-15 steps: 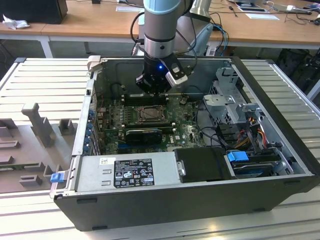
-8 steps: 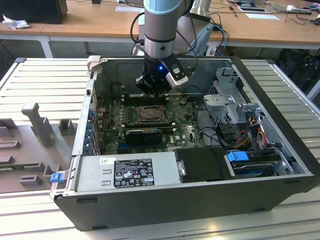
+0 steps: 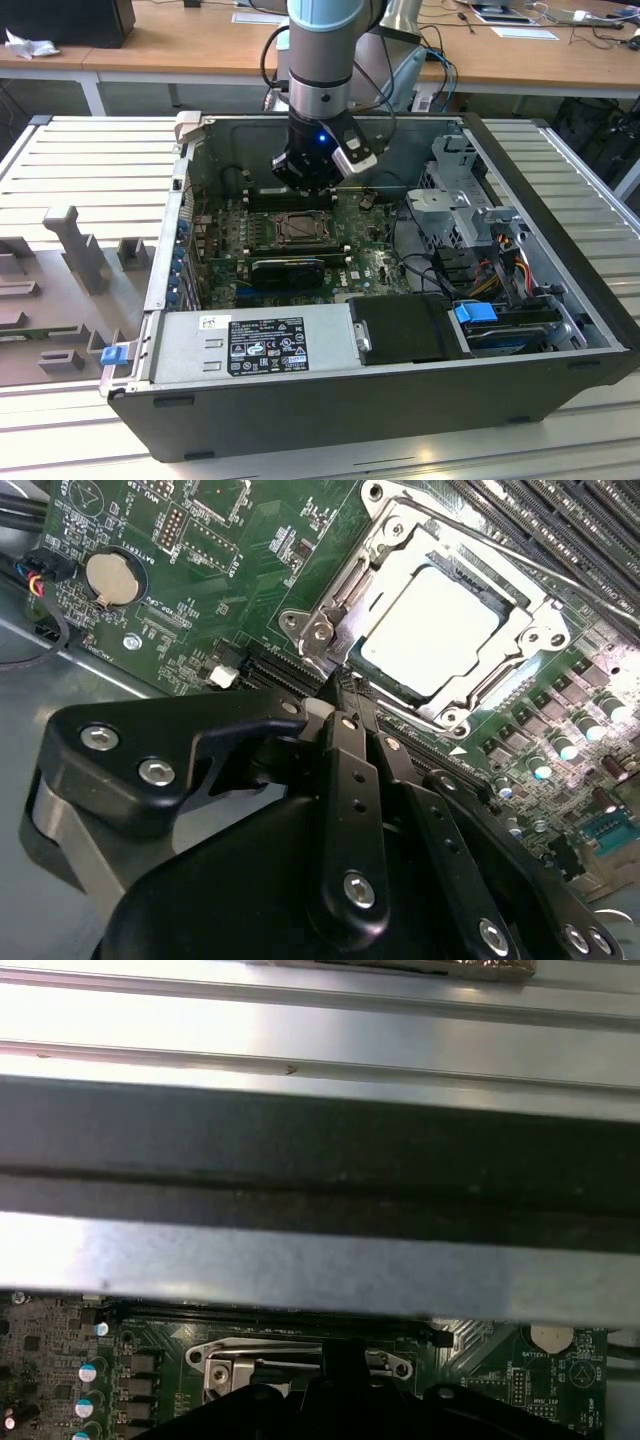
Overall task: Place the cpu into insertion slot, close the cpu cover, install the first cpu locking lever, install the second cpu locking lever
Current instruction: 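Install the second cpu locking lever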
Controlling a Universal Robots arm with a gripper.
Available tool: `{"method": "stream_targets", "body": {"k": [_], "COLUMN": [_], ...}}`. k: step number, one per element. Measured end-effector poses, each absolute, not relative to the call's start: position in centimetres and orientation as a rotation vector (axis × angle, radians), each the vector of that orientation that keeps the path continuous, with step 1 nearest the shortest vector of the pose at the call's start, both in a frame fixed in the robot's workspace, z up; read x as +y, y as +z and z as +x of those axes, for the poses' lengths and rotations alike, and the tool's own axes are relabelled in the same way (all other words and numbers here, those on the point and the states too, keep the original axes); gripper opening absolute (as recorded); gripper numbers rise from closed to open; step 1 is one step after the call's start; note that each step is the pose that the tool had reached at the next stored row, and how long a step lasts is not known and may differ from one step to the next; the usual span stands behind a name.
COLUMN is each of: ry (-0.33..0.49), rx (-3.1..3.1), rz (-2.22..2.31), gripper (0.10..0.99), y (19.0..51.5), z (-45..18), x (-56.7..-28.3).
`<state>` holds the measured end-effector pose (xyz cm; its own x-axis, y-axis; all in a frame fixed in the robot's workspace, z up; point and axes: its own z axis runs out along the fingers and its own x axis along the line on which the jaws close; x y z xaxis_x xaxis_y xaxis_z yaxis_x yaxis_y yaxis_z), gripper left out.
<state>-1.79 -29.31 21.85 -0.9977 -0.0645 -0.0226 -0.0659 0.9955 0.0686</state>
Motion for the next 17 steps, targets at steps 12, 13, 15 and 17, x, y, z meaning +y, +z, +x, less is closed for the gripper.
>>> {"method": "stream_targets", "body": {"k": [12, 13, 15, 17], "ry": [0.108, 0.108, 0.108, 0.108], "rx": [3.118, 3.118, 3.118, 3.118], "rz": [-0.102, -0.102, -0.102, -0.102], "gripper": [0.106, 0.106, 0.106, 0.106], "y": [23.5, 24.4, 24.5, 24.5], "z": [-1.8, -1.8, -1.8, -1.8], "x": [-29.8, -29.8, -30.2, -30.7]}}
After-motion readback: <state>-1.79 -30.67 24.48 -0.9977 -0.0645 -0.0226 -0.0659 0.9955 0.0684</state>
